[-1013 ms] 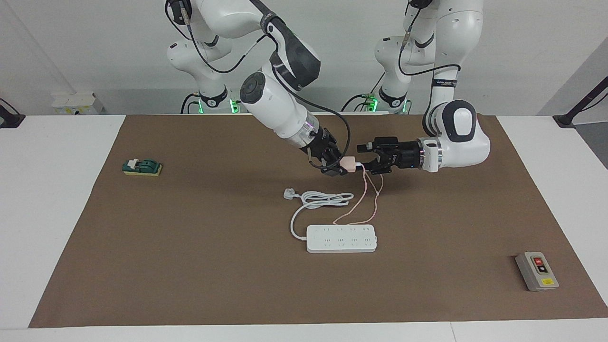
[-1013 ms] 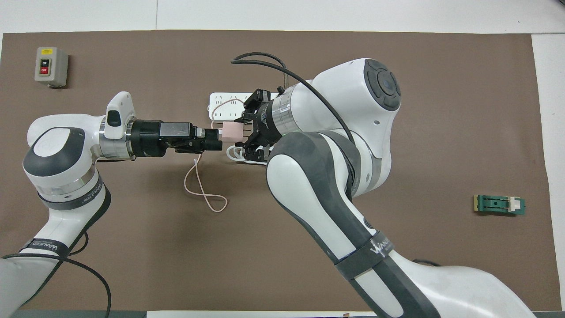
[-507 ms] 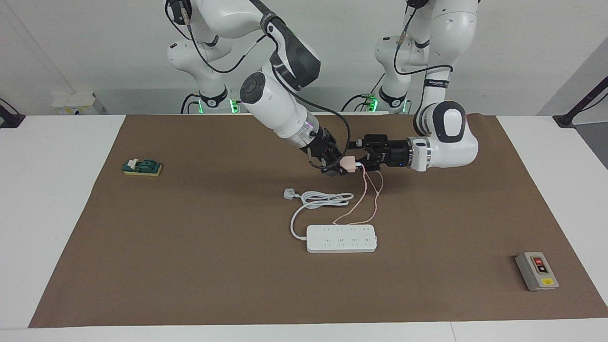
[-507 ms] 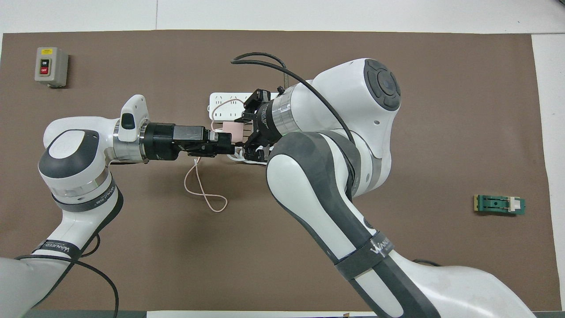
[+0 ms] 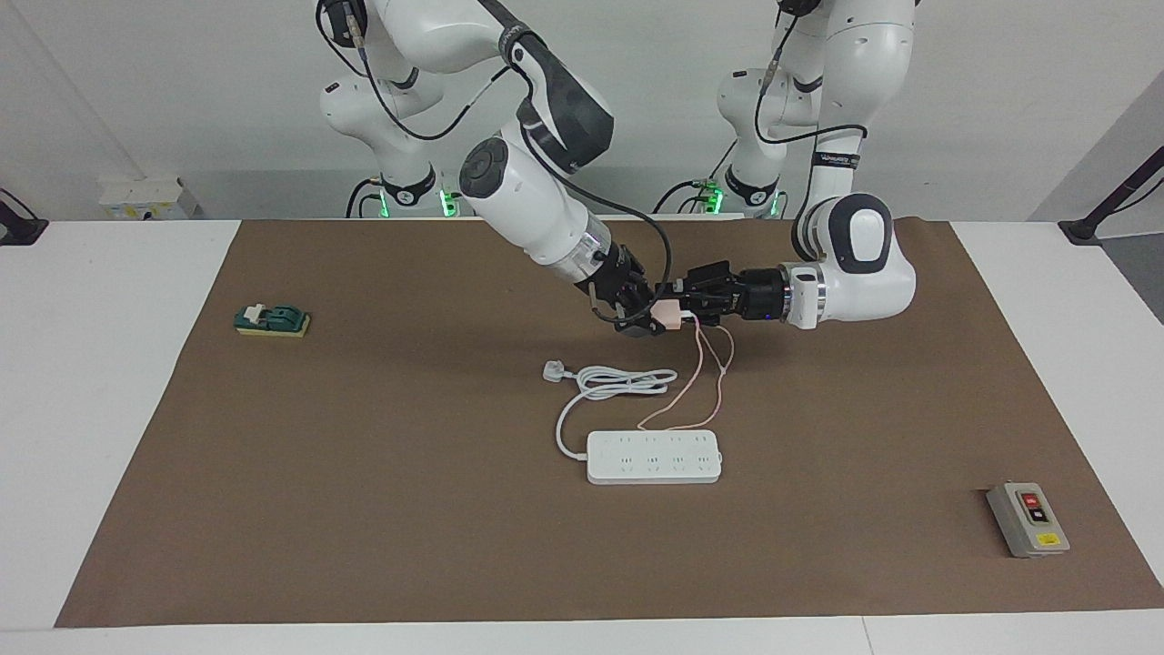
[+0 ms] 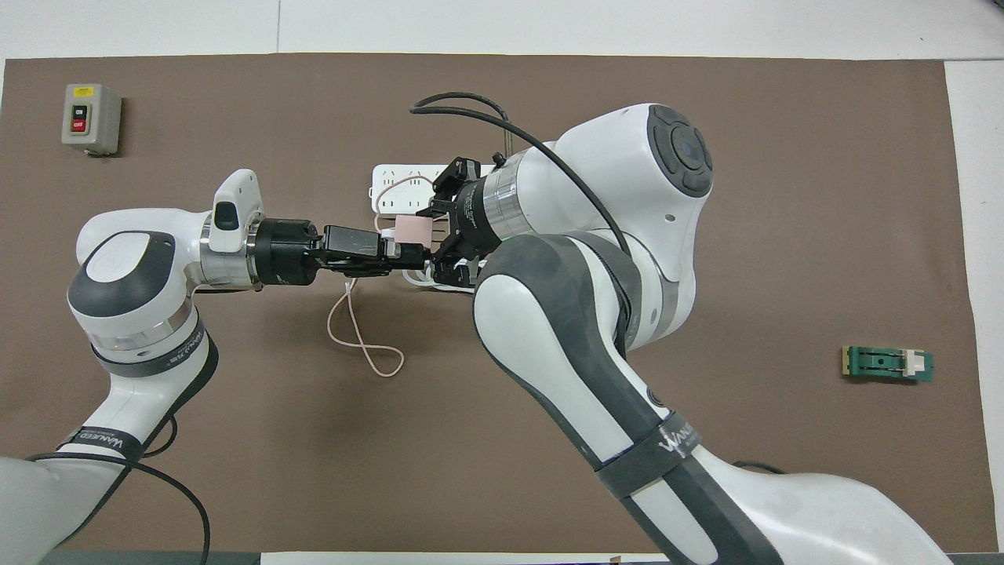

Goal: Plug charger into power strip
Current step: 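Grasp the pink charger with the left gripper beside the right gripper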

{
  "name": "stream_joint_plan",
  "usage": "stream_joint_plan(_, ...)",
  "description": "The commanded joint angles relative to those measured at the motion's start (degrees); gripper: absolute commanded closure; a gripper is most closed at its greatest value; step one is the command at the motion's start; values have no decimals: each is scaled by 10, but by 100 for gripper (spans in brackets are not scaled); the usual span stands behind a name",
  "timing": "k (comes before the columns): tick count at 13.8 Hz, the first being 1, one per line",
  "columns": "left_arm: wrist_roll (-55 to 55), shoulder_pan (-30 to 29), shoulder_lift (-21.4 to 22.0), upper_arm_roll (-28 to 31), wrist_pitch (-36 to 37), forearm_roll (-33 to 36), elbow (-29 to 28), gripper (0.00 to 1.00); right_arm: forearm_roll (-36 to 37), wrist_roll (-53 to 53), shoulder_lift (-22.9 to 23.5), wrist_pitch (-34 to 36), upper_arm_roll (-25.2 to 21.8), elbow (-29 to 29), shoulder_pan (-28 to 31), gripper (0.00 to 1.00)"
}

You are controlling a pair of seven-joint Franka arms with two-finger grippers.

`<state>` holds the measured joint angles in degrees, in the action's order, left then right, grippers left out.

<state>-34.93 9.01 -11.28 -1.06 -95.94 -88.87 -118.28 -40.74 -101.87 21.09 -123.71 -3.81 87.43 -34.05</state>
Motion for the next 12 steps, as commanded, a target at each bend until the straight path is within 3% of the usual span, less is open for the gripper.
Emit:
stream_joint_plan(1,-7,4,4,6,-3,-24,-3,84,4,8,-3,-7,3,9,1,100)
stream_joint_plan(2,-7,4,4,6,-5,-26,-3,93,4,8,-3,-7,3,9,1,100)
stream_joint_plan(4,-6,5,4,7,-5,-26,-3,99,3,7,-3,-7,3,9,1,100)
stream_joint_plan(12,-5,4,4,7,-3,-26,-3,99,8,9,-3,-6,3,4,-1,100)
